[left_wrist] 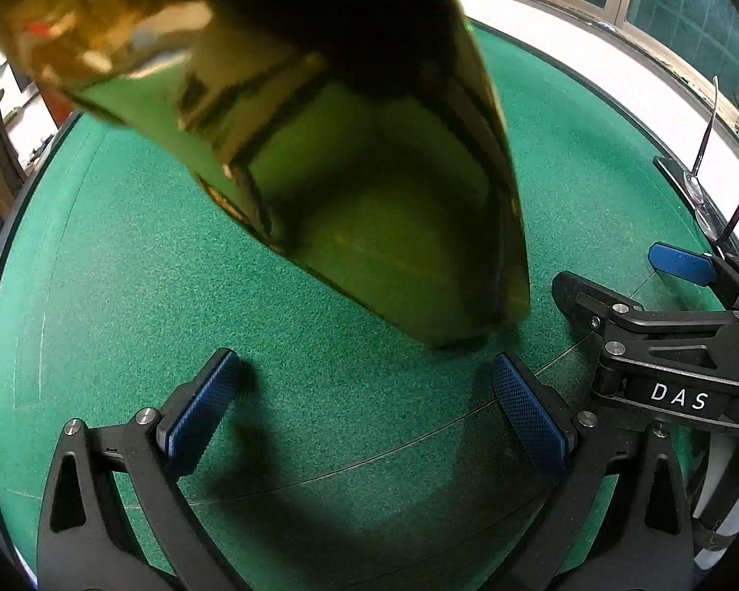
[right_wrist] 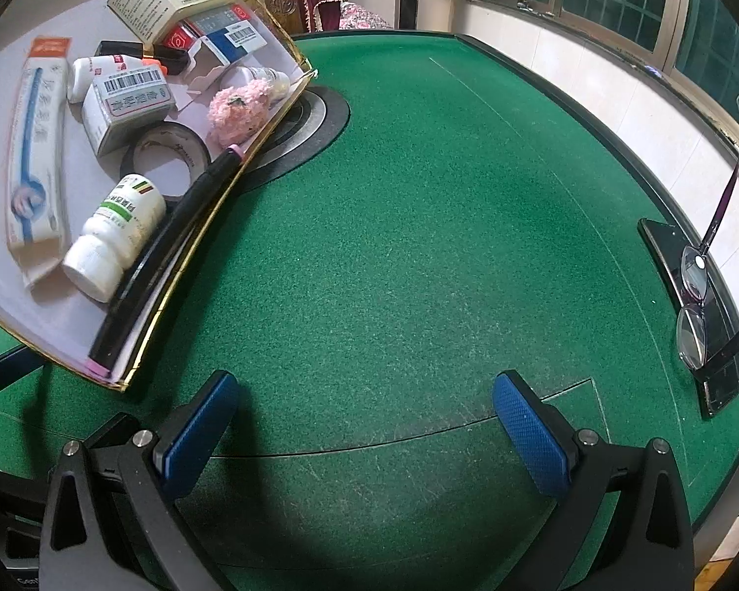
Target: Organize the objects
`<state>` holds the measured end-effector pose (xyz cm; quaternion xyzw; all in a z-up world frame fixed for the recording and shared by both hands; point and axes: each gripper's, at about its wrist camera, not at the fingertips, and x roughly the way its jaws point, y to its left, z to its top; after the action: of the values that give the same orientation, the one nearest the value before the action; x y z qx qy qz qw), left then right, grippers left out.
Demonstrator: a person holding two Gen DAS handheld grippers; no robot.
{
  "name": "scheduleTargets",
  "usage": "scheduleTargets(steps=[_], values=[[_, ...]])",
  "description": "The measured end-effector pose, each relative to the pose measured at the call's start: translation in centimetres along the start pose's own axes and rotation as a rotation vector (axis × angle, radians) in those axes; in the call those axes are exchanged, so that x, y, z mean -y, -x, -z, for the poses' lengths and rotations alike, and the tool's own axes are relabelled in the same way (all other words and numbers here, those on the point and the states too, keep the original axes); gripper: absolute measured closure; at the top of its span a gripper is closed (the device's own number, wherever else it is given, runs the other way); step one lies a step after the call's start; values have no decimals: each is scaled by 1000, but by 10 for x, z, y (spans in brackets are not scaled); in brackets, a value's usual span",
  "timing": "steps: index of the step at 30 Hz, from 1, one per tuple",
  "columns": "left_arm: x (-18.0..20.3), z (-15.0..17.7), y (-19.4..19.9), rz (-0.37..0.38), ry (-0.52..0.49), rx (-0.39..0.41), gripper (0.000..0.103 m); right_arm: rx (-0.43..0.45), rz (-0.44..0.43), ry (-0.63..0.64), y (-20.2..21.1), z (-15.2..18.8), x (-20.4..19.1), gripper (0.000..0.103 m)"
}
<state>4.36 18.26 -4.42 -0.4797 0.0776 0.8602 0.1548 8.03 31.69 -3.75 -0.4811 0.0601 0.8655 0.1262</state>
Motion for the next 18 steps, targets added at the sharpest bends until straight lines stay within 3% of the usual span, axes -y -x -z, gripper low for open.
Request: scheduleTargets(steps=[18], values=[[-2,2,1,-2,6,-2,0,0,-4,3,2,-5,3,0]])
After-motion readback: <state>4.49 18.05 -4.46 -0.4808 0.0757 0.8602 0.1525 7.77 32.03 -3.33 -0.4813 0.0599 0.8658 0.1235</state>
